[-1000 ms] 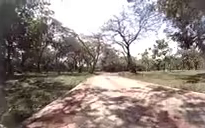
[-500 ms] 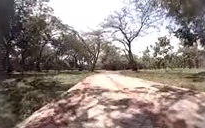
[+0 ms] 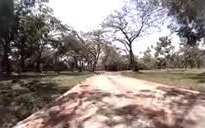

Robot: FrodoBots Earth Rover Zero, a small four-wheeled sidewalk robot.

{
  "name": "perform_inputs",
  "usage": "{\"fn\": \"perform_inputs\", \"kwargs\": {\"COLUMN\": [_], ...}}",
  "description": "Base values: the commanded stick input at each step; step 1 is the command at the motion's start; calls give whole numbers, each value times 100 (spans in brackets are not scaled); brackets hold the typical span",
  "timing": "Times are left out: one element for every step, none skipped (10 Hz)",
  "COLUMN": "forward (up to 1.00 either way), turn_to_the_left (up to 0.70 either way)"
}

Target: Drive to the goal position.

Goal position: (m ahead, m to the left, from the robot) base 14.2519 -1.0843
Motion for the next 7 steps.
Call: {"fn": "perform_inputs", "kwargs": {"forward": [70,70,70,70,70,70,70], "turn_to_the_left": [0,0,0,0,0,-2,-20]}}
